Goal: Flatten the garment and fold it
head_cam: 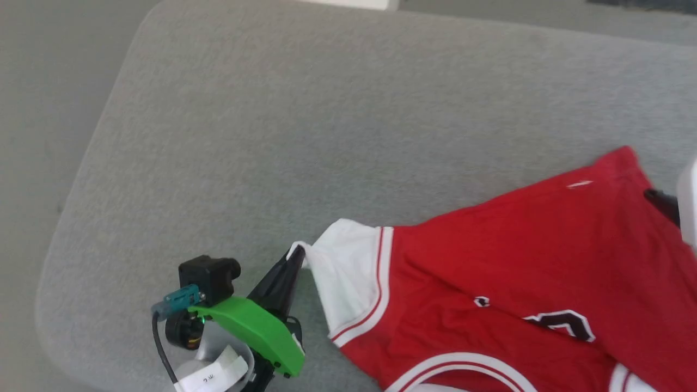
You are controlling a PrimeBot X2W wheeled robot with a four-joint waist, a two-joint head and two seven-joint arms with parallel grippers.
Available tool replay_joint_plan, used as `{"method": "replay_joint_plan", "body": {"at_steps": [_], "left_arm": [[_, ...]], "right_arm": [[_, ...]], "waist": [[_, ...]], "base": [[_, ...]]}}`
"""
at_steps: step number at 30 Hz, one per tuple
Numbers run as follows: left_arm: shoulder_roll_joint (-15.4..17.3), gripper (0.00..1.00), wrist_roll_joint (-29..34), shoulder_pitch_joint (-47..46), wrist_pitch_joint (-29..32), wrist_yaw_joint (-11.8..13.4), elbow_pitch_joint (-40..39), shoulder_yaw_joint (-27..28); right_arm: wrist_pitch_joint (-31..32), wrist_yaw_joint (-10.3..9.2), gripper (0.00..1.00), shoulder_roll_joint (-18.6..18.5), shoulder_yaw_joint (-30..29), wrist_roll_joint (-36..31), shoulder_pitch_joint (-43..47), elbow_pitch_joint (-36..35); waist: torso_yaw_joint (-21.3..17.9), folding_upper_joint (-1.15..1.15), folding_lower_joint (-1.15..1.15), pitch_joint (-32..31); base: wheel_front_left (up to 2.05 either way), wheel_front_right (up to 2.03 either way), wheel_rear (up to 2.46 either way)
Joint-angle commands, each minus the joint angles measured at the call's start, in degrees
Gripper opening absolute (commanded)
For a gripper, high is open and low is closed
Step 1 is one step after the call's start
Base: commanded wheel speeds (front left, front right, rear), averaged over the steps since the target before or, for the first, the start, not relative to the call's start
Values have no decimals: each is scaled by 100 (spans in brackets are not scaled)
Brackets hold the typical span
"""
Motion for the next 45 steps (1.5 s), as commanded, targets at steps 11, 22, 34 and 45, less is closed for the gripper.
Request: {"method": "replay_joint_plan", "body": {"at_steps": [11,22,34,45], "left_arm": [[-278,0,112,-321,-212,-150,192,-256],[-318,0,52,-437,-328,-189,423,-235],[-119,0,66,-472,-375,-156,374,-105],[440,0,185,-572,-314,-4,-427,335]], "right_arm": [[89,-9,100,-169,570,-471,-693,1327],[30,-9,0,-278,933,-350,-276,1669],[-1374,-9,0,-322,1072,-31,-686,1558],[-2831,-9,0,-738,1241,893,-639,540]], "waist": [[729,17,0,742],[766,17,0,755],[320,17,0,43],[-314,17,0,-783]], "base": [[0,0,0],[0,0,0],[0,0,0],[0,0,0]]}}
